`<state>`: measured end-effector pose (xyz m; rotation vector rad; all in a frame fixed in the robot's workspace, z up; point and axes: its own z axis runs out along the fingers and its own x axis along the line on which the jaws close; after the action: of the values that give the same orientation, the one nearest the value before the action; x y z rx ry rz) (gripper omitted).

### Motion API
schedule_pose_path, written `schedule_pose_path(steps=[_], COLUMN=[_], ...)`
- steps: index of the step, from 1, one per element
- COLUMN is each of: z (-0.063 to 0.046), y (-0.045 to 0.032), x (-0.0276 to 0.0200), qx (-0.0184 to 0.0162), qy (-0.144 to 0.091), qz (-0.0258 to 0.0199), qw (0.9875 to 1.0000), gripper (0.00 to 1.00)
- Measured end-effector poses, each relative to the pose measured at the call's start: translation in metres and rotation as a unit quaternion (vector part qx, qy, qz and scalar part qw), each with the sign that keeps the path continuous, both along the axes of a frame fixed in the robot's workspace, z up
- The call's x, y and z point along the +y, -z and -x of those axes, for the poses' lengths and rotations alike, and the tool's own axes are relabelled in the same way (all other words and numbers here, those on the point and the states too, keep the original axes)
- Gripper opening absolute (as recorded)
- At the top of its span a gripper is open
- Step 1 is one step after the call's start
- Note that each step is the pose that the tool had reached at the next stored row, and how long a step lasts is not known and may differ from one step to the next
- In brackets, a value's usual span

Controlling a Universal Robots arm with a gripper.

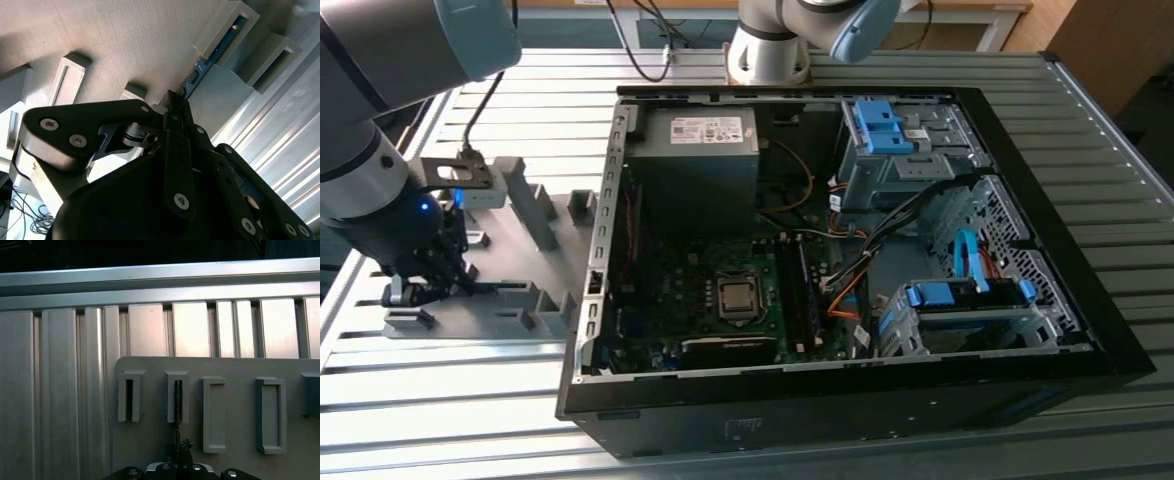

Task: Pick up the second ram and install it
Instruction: 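Pick up the second ram and move it above second insertion slot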

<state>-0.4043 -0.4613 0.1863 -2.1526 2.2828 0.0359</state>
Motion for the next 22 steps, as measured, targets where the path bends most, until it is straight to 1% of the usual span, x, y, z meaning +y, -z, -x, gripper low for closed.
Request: schedule_pose_path(steps=[5,12,16,17,20,22], z=[0.0,0.0,0.0,0.0,-0.0001,0.0], y=[-0.0001,0.0,0.0,0.0001,0.0003,0.0004], x=[-0.0002,-0.0004,-0.0004,-0.0005,-0.0005,-0.0005], qx=[0.0001,0.0,0.0001,0.0001,0.0001,0.0001], qy=[-0.027,-0.056,-0.056,-0.053,-0.032,-0.032], qz=[0.0,0.0001,0.0002,0.0002,0.0007,0.0006], qw=[0.9996,0.9984,0.9984,0.9986,0.9995,0.9995], gripper=[0.14,0.14,0.14,0.14,0.14,0.14])
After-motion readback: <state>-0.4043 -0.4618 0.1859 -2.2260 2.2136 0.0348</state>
